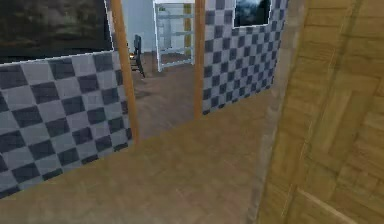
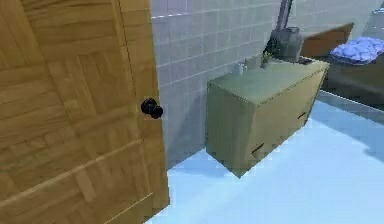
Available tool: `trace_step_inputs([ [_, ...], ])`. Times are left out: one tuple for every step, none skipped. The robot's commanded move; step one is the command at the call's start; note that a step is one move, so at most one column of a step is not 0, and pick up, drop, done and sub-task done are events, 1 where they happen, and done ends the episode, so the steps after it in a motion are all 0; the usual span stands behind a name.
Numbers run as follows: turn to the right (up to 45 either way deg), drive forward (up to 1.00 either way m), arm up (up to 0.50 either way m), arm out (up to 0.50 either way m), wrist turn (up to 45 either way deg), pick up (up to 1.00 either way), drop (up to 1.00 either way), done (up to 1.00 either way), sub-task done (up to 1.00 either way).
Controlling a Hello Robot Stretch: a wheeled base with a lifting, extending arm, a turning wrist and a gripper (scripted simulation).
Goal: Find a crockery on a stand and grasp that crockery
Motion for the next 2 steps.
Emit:
trace_step_inputs([
  [0.0, 1.00, 0.00, 0.00, 0.0, 0.00, 0.00, 0.00, 0.00],
  [-3.0, 0.00, 0.00, 0.00, 0.0, 0.00, 0.00, 0.00, 0.00],
])
